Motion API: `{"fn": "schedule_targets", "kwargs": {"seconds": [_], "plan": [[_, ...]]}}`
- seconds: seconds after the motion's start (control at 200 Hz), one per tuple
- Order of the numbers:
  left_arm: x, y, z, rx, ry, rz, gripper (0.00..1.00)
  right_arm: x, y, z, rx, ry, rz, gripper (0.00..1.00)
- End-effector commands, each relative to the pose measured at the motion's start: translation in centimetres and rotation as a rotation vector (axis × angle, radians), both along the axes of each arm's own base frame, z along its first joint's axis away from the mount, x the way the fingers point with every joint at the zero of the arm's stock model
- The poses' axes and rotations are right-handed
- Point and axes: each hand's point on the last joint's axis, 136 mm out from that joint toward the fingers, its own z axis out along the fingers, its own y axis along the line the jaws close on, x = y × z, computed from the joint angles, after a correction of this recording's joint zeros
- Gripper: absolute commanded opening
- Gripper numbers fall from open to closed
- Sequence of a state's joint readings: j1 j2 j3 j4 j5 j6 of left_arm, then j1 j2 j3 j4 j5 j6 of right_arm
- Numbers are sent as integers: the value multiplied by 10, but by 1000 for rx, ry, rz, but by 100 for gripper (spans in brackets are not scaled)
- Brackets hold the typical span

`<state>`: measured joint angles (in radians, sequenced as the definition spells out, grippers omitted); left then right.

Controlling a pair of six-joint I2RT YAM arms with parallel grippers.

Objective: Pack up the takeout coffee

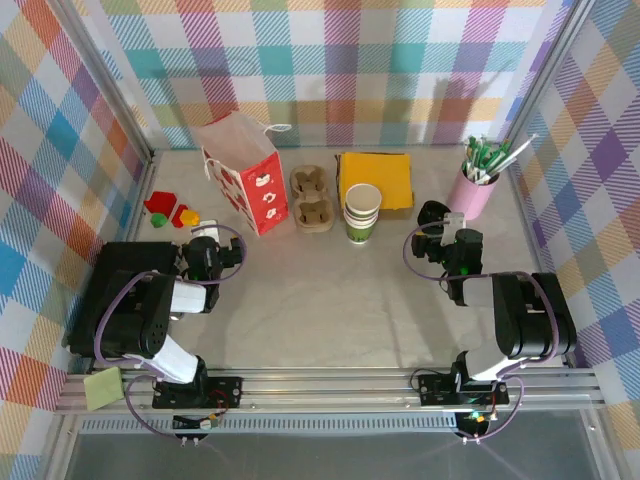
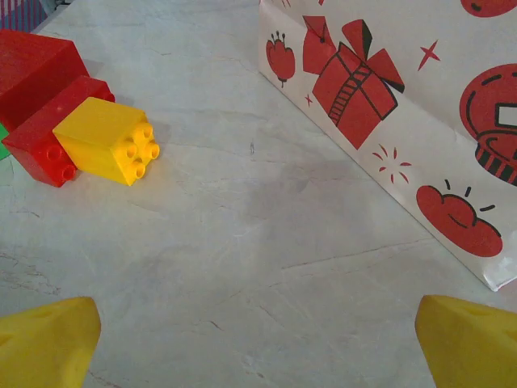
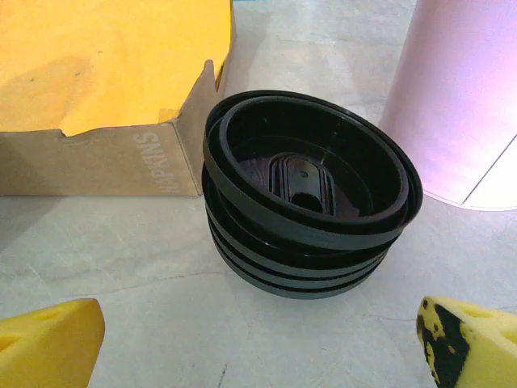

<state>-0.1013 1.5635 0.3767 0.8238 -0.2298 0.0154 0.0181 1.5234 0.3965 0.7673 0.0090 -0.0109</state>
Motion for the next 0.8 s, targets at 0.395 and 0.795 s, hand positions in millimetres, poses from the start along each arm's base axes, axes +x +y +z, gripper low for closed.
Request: {"fn": "schedule_targets", "kwargs": {"seconds": [0.395, 0.795], "plan": [[11, 5, 16, -14, -72, 30, 100, 11, 0, 15, 31, -55, 9, 99], [6, 12, 27, -12, -97, 70, 100, 9, -1, 17, 30, -64, 3, 99]]}}
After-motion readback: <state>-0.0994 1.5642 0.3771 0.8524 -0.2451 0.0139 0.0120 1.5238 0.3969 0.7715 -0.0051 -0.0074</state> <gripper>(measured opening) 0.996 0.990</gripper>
